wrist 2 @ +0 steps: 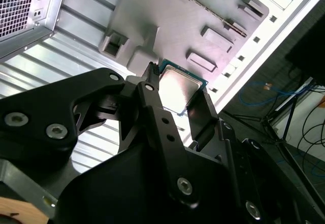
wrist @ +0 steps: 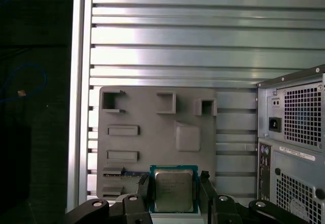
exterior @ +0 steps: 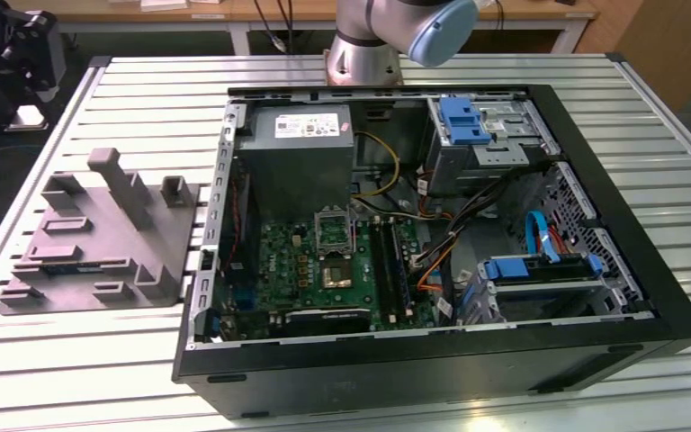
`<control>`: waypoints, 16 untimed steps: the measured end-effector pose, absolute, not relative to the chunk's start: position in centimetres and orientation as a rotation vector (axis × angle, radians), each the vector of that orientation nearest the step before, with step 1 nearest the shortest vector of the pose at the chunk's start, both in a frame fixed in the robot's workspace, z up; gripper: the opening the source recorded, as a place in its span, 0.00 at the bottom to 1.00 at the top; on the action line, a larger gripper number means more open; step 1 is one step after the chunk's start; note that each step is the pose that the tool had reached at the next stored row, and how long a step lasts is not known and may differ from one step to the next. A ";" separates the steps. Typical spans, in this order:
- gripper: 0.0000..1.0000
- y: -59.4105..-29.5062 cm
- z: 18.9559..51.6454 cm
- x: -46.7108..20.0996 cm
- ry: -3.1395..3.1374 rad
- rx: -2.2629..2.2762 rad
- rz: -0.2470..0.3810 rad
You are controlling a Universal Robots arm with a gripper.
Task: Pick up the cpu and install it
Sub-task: 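Pick up the cpu and move it towards the insertion slot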
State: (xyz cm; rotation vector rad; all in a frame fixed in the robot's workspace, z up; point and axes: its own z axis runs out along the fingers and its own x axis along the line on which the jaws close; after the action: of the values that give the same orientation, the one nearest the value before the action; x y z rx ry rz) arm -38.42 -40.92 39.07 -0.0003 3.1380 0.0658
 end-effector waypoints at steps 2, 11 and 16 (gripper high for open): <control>0.47 -40.9 39.1 -38.2 3.138 0.000 0.066; 0.47 -40.9 39.1 -37.7 3.138 0.000 0.066; 0.47 -40.9 39.1 -37.4 3.138 0.000 0.066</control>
State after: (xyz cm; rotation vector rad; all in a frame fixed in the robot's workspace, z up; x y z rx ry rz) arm -37.41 -40.92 39.06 -0.0003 3.1379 0.0659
